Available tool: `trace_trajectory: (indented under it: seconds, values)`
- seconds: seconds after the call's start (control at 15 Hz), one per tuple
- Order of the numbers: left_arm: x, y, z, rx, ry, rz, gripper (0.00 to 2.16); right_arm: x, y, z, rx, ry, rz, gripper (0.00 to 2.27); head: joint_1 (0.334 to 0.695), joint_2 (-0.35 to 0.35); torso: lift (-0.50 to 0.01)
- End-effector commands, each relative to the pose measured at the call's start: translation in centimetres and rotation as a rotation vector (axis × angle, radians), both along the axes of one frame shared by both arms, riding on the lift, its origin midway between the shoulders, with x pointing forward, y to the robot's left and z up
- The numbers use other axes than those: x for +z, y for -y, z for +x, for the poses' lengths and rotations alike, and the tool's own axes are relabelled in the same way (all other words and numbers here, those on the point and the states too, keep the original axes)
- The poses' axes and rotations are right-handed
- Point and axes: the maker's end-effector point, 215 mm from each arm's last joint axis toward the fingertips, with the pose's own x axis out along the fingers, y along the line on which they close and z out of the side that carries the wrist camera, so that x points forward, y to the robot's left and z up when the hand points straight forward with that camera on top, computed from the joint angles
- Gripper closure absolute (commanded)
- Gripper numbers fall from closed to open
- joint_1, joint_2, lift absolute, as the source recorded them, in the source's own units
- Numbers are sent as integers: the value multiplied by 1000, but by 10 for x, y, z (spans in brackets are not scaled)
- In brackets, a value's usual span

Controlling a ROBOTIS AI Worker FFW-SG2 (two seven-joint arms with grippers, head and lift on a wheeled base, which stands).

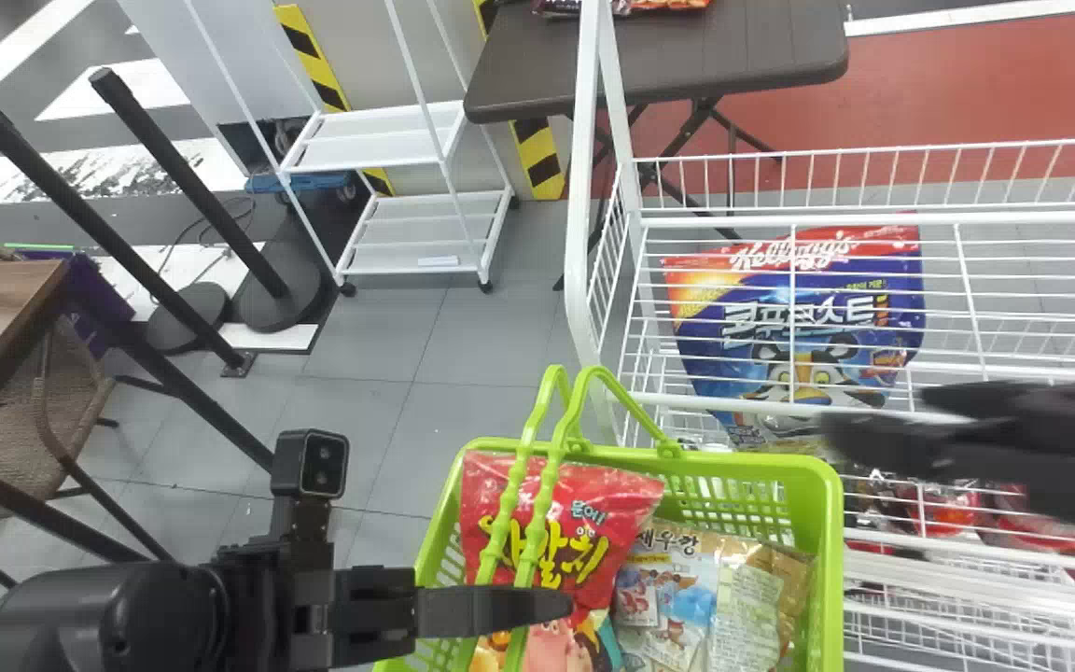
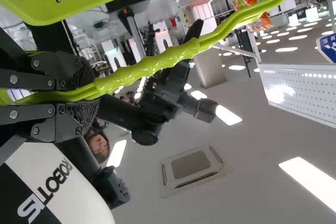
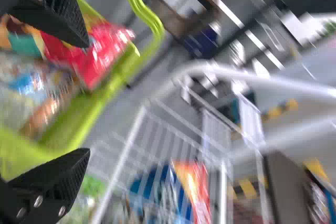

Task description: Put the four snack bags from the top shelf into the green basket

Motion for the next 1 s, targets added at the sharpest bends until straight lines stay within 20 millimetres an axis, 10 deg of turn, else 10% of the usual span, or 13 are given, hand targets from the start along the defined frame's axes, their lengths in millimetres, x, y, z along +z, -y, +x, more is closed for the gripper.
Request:
trace_trajectory:
  seconds: [0.0, 0.47, 0.93]
  values:
    - [2, -1, 0, -3, 3, -8, 2148, -42, 89, 21, -206, -54, -169, 39, 695, 204, 0]
    - [-3, -1, 1, 10, -9, -13, 2148, -33, 233, 168, -546, 254, -268, 39, 695, -141, 0]
    - [-10, -3, 4, 28, -21, -15, 2148, -48, 293, 250, -601, 280, -437, 39, 695, -239, 0]
